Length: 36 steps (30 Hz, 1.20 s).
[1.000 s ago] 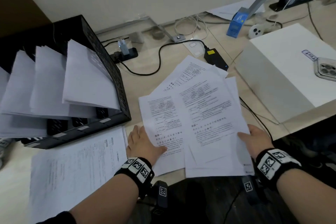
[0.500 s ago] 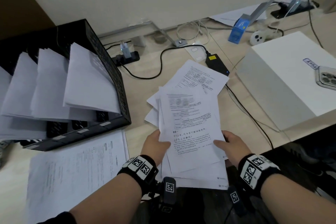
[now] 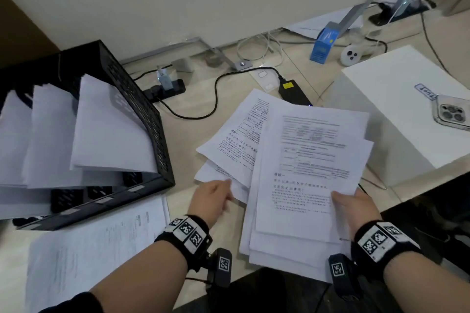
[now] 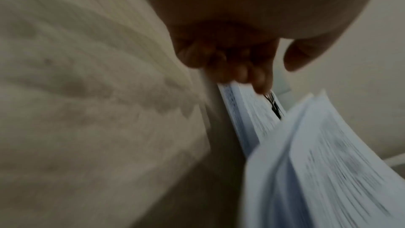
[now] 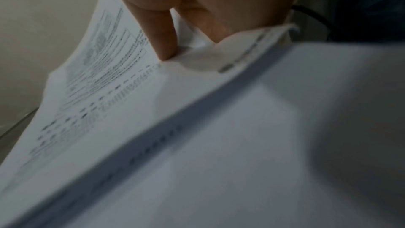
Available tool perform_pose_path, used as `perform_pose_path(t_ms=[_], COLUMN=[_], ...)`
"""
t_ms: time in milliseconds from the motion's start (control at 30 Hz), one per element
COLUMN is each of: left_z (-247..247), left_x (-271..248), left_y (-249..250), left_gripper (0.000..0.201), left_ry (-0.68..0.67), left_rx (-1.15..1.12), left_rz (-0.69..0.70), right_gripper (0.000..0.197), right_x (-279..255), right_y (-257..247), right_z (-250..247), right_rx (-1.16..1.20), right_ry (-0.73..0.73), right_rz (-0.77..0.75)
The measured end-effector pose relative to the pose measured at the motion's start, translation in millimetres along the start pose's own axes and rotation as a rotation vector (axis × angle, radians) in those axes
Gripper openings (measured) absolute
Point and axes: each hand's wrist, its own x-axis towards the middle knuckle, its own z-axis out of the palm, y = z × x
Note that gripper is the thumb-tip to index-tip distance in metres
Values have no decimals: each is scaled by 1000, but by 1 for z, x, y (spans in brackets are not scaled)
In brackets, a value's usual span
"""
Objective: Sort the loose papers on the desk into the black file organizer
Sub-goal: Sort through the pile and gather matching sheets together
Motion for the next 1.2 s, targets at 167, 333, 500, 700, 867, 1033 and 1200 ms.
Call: perform_pose_path(t_ms=[167,333,500,700,867,1033,1200], left_z=[-31,-36,-30,-29,-10,15,13], left_x=[41,76,91,89,54,28,17], left_y=[10,22,26,22,22,16,19], left_gripper=[16,47,72,12,16,15,25], left_ry=[417,388,200,280,131,-143,-196], left_rx=[231,112,234,122,181,620,483], left_rz=[54,-72,-138,-59,165,591,447], right_gripper=[27,22,18,14,10,15,30], right_x=[6,10,25,11,15,8,3], right_y=[-10,-12,1,-21,-21,-19,-25], right_z=[-5,2,0,8,7,8,11], right_rx=[98,74,85,-9,-53,-405,-262], right_ry=[88,108,110,153,147,298,313], right_rz=[-1,-15,-19,7,11,20,33])
